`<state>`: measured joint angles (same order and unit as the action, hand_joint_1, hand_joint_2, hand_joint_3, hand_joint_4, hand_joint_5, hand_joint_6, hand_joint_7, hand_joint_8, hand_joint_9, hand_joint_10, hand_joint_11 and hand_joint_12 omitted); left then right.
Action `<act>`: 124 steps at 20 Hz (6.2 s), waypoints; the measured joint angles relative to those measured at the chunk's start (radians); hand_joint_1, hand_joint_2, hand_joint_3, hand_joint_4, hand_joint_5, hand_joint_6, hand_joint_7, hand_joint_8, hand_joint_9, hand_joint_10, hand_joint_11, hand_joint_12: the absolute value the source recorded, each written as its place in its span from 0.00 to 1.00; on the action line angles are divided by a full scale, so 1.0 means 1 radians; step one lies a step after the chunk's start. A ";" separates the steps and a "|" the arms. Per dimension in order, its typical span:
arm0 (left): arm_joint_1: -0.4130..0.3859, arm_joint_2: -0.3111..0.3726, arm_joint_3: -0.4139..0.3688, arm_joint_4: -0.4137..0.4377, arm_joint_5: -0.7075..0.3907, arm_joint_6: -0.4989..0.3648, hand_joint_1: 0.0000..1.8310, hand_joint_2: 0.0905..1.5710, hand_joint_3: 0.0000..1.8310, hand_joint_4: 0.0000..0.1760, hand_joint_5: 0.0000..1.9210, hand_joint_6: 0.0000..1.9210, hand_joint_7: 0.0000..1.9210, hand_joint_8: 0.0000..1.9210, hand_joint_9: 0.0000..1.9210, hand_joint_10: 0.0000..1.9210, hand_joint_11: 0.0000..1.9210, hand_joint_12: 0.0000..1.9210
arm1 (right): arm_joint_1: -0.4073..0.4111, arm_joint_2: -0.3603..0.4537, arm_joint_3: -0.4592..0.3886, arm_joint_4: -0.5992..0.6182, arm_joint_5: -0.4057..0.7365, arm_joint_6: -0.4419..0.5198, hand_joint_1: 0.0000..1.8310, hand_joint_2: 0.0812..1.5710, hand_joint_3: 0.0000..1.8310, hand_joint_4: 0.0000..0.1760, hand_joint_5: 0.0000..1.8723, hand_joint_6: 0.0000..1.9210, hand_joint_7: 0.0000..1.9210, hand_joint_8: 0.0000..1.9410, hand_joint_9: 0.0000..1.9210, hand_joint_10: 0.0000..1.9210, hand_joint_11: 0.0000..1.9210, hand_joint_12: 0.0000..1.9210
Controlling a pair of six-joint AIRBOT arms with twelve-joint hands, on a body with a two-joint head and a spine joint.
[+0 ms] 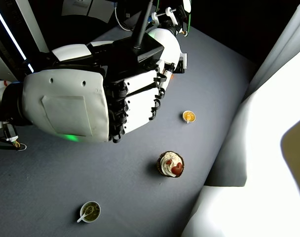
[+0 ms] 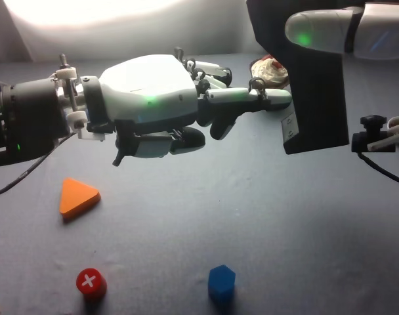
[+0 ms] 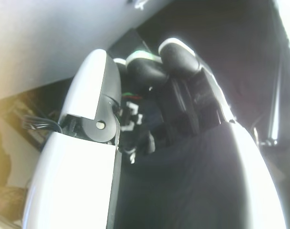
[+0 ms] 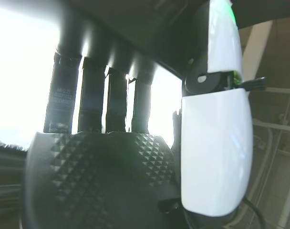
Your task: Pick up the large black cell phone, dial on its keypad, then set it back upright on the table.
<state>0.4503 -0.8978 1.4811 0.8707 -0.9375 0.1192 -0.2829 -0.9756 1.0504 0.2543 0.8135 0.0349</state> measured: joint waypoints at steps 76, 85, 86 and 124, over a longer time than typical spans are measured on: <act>0.089 0.220 -0.023 -0.247 0.018 -0.985 0.00 0.74 0.00 0.16 0.17 0.01 0.20 0.00 0.18 0.01 0.00 0.39 | -0.389 -0.292 0.258 0.124 0.592 0.070 0.81 0.71 0.00 0.00 0.46 0.51 0.44 0.58 0.49 0.57 0.43 0.82; 0.090 0.214 -0.038 -0.240 0.024 -0.985 0.00 0.75 0.00 0.13 0.15 0.00 0.18 0.00 0.16 0.00 0.00 0.35 | -0.397 -0.290 0.287 0.032 0.571 0.086 0.81 0.69 0.00 0.00 0.50 0.48 0.48 0.54 0.48 0.58 0.41 0.82; 0.090 0.214 -0.038 -0.240 0.024 -0.985 0.00 0.75 0.00 0.14 0.15 0.00 0.18 0.00 0.16 0.00 0.00 0.34 | -0.397 -0.289 0.289 0.021 0.568 0.090 0.76 0.70 0.00 0.00 0.50 0.51 0.49 0.54 0.46 0.64 0.38 0.73; 0.091 0.214 -0.062 -0.238 0.025 -0.985 0.00 0.76 0.00 0.15 0.15 0.00 0.17 0.00 0.16 0.01 0.00 0.36 | -0.397 -0.258 0.306 -0.053 0.535 0.101 0.49 0.61 0.00 0.28 0.29 0.00 0.24 0.00 0.22 0.00 0.04 0.53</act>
<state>0.5411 -0.6838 1.4189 0.6327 -0.9127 -0.8658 -0.6796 -1.2339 1.3560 0.2016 1.3483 0.1360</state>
